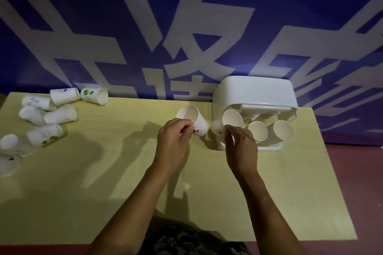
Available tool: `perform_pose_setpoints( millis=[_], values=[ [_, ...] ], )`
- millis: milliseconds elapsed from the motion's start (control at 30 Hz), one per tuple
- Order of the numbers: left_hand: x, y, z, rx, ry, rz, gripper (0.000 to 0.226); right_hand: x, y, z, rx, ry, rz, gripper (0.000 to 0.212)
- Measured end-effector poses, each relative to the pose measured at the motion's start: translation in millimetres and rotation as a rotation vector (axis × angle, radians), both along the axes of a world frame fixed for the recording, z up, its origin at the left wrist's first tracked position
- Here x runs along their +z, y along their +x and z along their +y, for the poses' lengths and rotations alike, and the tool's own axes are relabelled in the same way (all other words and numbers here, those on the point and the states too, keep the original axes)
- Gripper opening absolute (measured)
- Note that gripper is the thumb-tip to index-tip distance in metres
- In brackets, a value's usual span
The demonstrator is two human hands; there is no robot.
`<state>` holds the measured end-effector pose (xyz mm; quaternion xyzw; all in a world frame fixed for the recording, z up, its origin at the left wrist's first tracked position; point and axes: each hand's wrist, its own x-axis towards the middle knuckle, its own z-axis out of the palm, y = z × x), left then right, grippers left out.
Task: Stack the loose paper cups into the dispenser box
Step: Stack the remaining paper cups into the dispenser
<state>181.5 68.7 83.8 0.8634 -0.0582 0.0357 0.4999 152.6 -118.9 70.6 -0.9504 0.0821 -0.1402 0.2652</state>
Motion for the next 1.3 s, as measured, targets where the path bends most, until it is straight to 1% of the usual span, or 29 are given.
perform_pose_setpoints(
  millis=[167,267,333,433,533,600,767,867,933,1033,1167,1233,1300],
  values=[
    [4,-3,-79,-0.098,0.049,-0.079,0.010,-1,-4,-72,-0.049,-0.033,0.002,0.016],
    [-1,1,-110,-0.159,0.125,-0.058,0.012,0,-5,-99,-0.088,-0.072,0.020,0.027],
    [-7,5,-125,-0.186,0.189,-0.028,0.012,-3,-4,-110,-0.083,-0.096,0.044,0.028],
    [-20,11,-140,-0.225,0.293,0.018,0.013,-12,-1,-121,-0.059,-0.133,0.109,0.024],
    [-38,19,-149,-0.272,0.407,0.090,0.017,-27,2,-127,0.010,-0.190,0.205,0.016],
    [-49,23,-153,-0.298,0.457,0.133,0.018,-39,7,-130,0.050,-0.214,0.271,0.016],
    [-69,27,-161,-0.359,0.517,0.193,0.017,-61,17,-135,0.143,-0.284,0.429,0.026],
    [-74,27,-164,-0.377,0.526,0.198,0.016,-63,18,-137,0.166,-0.316,0.446,0.022],
    [-73,25,-160,-0.356,0.487,0.173,0.016,-63,19,-135,0.138,-0.311,0.403,0.017],
    [-65,20,-140,-0.283,0.407,0.125,0.024,-56,18,-122,0.132,-0.229,0.290,0.013],
    [-56,6,-81,-0.157,0.420,0.153,0.022,-48,18,-78,0.228,-0.109,0.218,0.015],
    [-56,-2,-41,-0.083,0.438,0.178,0.024,-47,19,-45,0.316,-0.095,0.245,0.012],
    [-56,-10,1,-0.014,0.452,0.202,0.021,-48,21,-7,0.399,-0.085,0.264,0.013]
  ],
)
